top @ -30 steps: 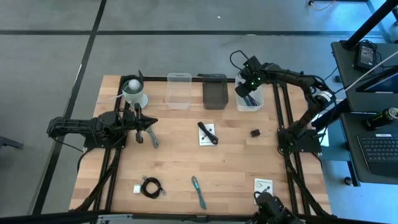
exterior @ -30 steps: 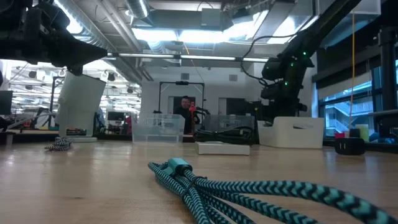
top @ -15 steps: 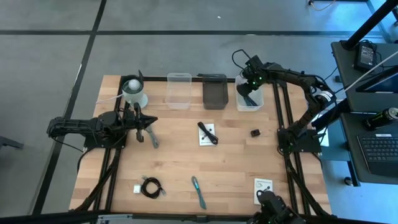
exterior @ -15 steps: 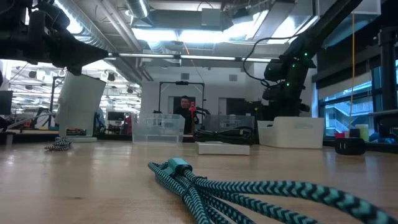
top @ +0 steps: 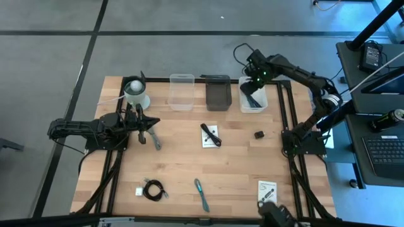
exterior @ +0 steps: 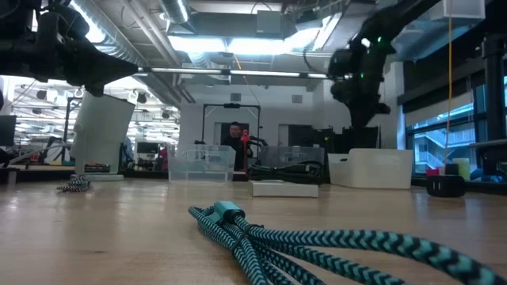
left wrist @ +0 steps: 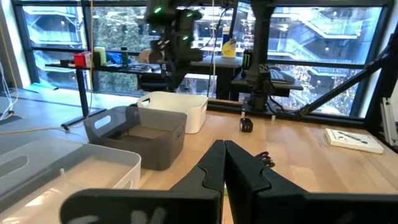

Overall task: Pick and place items into bin
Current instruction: Put the white charger adapter into the transparent bin

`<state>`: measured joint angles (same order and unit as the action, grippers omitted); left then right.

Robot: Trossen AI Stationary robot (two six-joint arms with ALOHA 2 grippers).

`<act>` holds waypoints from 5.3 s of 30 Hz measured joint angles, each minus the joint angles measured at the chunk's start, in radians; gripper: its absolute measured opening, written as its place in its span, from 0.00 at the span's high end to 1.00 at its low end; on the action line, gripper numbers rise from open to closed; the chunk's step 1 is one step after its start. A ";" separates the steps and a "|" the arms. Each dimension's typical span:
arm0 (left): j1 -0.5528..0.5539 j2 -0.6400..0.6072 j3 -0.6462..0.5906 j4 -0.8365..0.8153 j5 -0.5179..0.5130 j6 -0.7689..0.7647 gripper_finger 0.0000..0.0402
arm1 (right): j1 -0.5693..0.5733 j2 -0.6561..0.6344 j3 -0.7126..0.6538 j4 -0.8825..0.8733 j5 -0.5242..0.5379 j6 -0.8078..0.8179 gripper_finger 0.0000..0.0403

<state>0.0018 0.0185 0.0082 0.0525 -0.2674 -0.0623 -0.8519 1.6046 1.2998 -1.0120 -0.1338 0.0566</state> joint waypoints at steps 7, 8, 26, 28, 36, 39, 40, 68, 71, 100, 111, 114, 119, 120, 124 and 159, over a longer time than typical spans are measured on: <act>0.000 0.000 0.000 0.004 -0.003 -0.003 0.99 | 0.177 -0.302 -0.197 0.161 0.001 0.254 0.99; 0.000 0.000 0.000 0.004 -0.003 -0.004 0.99 | 0.214 -0.351 -0.231 0.182 0.001 0.297 0.99; 0.000 0.000 0.000 0.103 -0.007 -0.091 0.99 | 1.009 -0.646 -0.718 0.569 0.320 0.936 1.00; 0.000 0.000 0.000 0.106 -0.004 -0.110 0.99 | 1.043 -0.627 -0.736 0.566 0.320 0.975 1.00; -0.025 0.041 0.068 -0.003 0.024 -0.116 0.99 | 1.070 -0.598 -0.751 0.532 0.318 0.986 0.99; -0.050 0.109 0.137 -0.127 0.015 -0.111 0.99 | 1.070 -0.599 -0.751 0.524 0.318 0.952 0.99; -0.061 0.141 0.161 -0.153 0.002 -0.111 0.99 | 1.070 -0.599 -0.751 0.522 0.318 0.935 0.99; -0.387 1.337 1.068 -0.894 -0.241 -1.034 0.99 | 1.141 -0.705 -0.751 0.451 0.290 0.401 0.99; -0.408 1.388 1.146 -1.115 -0.137 -1.312 0.99 | 1.141 -0.705 -0.751 0.448 0.290 0.344 0.99; -0.841 1.607 1.171 -1.126 0.366 -2.226 0.69 | 1.140 -0.704 -0.751 0.446 0.289 0.277 0.99; -0.884 1.763 1.171 -1.082 0.422 -2.250 0.52 | 1.137 -0.704 -0.751 0.466 0.290 0.276 0.99; -0.884 1.789 1.171 -1.069 0.422 -2.255 0.52 | 1.137 -0.704 -0.751 0.470 0.290 0.277 0.99; -0.884 1.812 1.171 -1.056 0.429 -2.250 0.52 | 1.137 -0.704 -0.751 0.470 0.291 0.287 0.99; -0.884 1.814 1.171 -1.054 0.431 -2.250 0.52 | 1.137 -0.704 -0.751 0.471 0.291 0.296 0.99; -0.887 1.815 1.171 -1.052 0.430 -2.250 0.52 | 1.137 -0.704 -0.751 0.470 0.291 0.303 0.99; -0.937 1.784 1.169 -1.088 0.468 -2.256 0.59 | 1.137 -0.704 -0.750 0.469 0.293 0.298 0.99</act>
<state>-0.9349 1.8023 1.1774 -1.0354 0.2006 -2.3187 0.2852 0.9005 0.5495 -0.5430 0.1589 0.3542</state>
